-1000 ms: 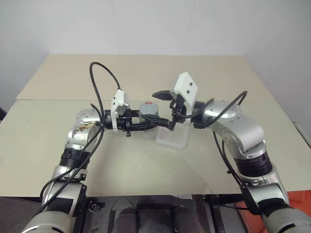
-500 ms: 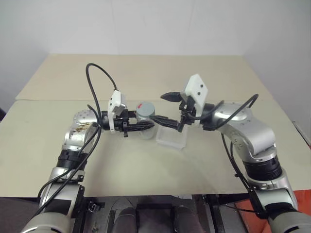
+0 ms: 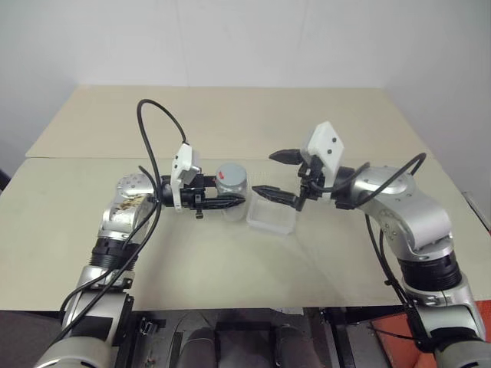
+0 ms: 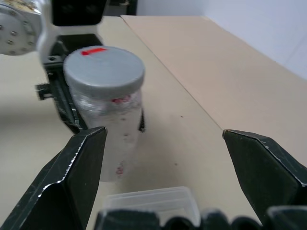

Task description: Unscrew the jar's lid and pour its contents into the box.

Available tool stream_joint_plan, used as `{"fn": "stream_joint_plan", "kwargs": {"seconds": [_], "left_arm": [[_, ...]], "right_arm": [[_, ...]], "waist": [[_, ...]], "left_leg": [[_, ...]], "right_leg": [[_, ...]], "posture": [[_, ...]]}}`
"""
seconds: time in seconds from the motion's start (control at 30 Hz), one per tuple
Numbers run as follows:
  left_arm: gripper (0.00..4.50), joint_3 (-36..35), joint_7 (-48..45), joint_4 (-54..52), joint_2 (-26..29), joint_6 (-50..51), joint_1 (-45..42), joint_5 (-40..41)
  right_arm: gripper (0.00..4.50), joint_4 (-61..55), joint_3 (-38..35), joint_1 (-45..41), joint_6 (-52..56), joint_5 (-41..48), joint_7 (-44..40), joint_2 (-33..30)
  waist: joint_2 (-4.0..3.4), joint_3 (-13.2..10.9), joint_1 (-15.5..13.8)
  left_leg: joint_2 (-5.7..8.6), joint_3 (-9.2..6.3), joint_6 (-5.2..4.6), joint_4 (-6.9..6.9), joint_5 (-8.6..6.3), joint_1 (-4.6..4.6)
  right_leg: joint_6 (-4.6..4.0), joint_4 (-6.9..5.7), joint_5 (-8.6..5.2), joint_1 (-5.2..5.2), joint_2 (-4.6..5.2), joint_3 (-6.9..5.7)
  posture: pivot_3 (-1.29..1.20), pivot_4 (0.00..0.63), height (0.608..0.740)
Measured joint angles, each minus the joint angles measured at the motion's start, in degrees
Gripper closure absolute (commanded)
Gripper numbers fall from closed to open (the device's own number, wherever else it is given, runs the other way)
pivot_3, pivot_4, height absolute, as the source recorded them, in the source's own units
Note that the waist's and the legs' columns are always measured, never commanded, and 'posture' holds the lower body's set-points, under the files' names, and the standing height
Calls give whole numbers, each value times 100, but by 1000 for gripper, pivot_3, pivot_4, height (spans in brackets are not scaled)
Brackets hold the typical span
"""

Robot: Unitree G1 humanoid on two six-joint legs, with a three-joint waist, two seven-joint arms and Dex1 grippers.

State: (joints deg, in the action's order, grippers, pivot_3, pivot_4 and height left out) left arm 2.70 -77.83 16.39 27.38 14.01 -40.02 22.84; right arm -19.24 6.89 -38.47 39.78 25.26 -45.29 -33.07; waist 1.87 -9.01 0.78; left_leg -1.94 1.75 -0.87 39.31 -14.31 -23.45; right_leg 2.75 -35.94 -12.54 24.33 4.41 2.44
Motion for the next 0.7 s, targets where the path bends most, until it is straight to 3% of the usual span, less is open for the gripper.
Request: {"fn": "stream_joint_plan", "kwargs": {"seconds": [0.27, 0.7], "left_arm": [[2587, 22, 14, 139, -153, -59, -66, -28], [2587, 27, 1, 171, -175, -118, -91, -30]], "right_arm": [[19, -155, -54, -249, 63, 303, 0, 287], [19, 110, 496, -655, 113, -101, 419, 838]], "waist": [[0, 0, 4], [0, 0, 0]], "left_leg": [[0, 0, 0, 0, 0, 1], [0, 0, 0, 0, 0, 0]], "right_leg": [[0, -2, 0, 0, 0, 0], [0, -8, 0, 0, 0, -1]], "posture": [[0, 150, 740], [0, 150, 740]]}}
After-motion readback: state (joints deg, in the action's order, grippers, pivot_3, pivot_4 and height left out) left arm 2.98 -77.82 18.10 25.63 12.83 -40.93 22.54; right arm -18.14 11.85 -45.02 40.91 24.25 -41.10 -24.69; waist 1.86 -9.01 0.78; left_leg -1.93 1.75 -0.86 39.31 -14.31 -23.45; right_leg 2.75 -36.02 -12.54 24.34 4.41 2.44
